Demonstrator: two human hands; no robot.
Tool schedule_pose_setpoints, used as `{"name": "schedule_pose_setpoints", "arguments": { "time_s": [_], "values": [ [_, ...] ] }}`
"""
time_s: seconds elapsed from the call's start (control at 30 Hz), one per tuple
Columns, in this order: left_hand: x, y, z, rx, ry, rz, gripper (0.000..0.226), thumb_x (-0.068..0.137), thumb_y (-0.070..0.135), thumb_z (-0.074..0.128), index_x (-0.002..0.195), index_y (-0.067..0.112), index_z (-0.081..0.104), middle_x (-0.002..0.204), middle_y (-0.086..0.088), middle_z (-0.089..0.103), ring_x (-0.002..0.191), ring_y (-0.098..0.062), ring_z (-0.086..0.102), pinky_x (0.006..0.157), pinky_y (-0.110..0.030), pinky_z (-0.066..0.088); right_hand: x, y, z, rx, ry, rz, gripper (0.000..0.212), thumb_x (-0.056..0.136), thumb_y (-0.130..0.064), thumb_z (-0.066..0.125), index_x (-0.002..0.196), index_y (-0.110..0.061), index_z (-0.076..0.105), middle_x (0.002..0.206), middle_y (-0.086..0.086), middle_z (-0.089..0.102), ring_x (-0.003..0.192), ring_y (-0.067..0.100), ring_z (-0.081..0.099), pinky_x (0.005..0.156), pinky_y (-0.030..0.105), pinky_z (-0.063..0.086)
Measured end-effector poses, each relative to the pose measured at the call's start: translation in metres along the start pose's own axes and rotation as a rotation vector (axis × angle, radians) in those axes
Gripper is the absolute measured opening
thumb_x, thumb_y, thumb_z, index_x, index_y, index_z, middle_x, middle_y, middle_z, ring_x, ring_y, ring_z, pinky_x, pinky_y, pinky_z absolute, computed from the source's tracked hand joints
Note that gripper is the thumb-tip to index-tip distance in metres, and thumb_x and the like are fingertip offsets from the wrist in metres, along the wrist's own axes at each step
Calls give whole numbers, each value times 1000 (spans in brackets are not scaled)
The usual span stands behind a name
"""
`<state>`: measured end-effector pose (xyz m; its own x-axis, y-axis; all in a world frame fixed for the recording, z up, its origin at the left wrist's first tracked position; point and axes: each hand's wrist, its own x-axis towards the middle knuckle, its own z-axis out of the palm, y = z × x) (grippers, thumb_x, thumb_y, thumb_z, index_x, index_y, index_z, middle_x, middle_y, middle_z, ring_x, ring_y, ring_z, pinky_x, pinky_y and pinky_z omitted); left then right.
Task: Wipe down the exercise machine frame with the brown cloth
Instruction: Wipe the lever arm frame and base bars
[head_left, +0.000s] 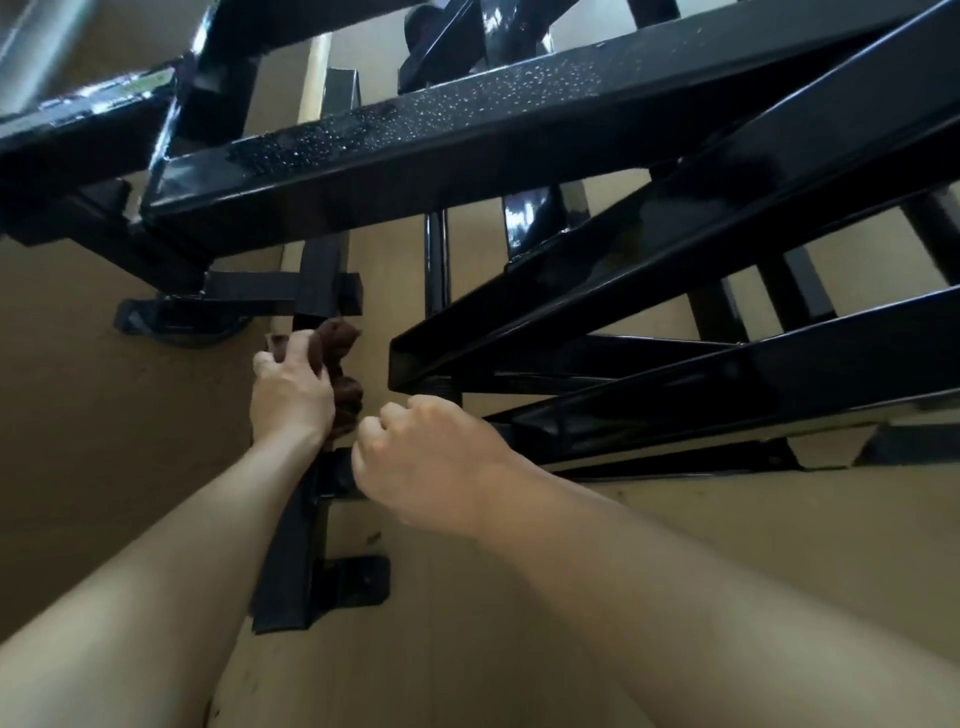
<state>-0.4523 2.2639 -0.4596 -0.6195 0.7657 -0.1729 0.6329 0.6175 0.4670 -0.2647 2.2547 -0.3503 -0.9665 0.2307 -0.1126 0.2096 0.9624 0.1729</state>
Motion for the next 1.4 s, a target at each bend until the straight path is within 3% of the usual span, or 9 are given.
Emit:
{"name": "schedule_pose_setpoints", "arguments": {
  "time_s": [0.27, 0.4, 0.57, 0.7, 0.77, 0.87, 1.1, 1.27, 1.4],
  "values": [
    [-84, -49, -22, -33, -181, -65, 23, 106, 36, 47, 127, 45, 49, 110, -9, 49, 84, -26, 57, 75, -43, 52, -4, 3, -10, -11, -27, -2, 7, 97, -27, 62, 96, -22, 67, 80, -4, 55, 66, 12, 49, 57, 29, 36],
    [-137, -53, -53, -70, -246, 20, 30, 104, 29, 53, 114, 57, 50, 104, 7, 51, 87, -7, 53, 70, -29, 47, 0, 5, -13, 25, -68, -7, 18, 93, -32, 66, 108, -23, 66, 89, -2, 58, 73, 14, 56, 59, 31, 38],
    [-150, 2, -112, -223, -77, 84, 28, 103, 27, 55, 113, 53, 53, 102, 10, 65, 91, -7, 65, 65, -19, 48, 7, 21, -16, 48, -52, -65, 54, 96, -38, 63, 144, -18, 50, 135, 5, 57, 118, 23, 57, 98, 36, 48],
    [-147, 83, -167, -301, 126, 221, 27, 104, 26, 54, 123, 44, 60, 106, 3, 64, 91, -1, 57, 70, -16, 43, 4, 18, -5, -21, -17, -34, 37, 106, -47, 42, 142, -47, 52, 143, -18, 54, 133, 6, 47, 117, 26, 32],
    [-148, 119, -192, -302, 188, 328, 28, 103, 24, 55, 125, 41, 61, 106, 4, 64, 92, 5, 55, 73, -11, 38, -4, 17, -7, 0, -11, 30, 29, 104, -43, 50, 131, -43, 61, 129, -17, 63, 125, 8, 53, 115, 27, 36],
    [-145, 151, -218, -291, 191, 420, 29, 104, 22, 55, 129, 36, 62, 114, 1, 63, 103, -11, 61, 86, -24, 48, 1, 19, -2, 134, -89, 21, 36, 91, -26, 69, 126, -18, 63, 121, 5, 64, 116, 28, 57, 105, 41, 44],
    [-124, 137, -228, -209, 270, 417, 29, 103, 23, 56, 128, 35, 62, 114, -2, 59, 105, -19, 58, 88, -29, 46, 11, 19, 4, 217, -76, 60, 24, 91, -24, 68, 114, -17, 63, 105, 4, 64, 96, 26, 63, 75, 38, 46],
    [-91, 116, -237, -212, 307, 347, 26, 103, 22, 56, 127, 30, 62, 121, -7, 60, 112, -24, 59, 100, -39, 48, 11, 15, 7, 234, -96, 108, 35, 92, -32, 69, 123, -19, 60, 113, 3, 63, 102, 25, 61, 84, 40, 52],
    [-47, 122, -237, -134, 232, 398, 25, 101, 21, 58, 125, 26, 61, 124, -8, 56, 115, -26, 56, 97, -32, 42, 6, 9, 3, 305, -41, 190, 28, 92, -33, 67, 117, -21, 61, 107, 1, 64, 101, 24, 61, 91, 40, 52]
  ]
}}
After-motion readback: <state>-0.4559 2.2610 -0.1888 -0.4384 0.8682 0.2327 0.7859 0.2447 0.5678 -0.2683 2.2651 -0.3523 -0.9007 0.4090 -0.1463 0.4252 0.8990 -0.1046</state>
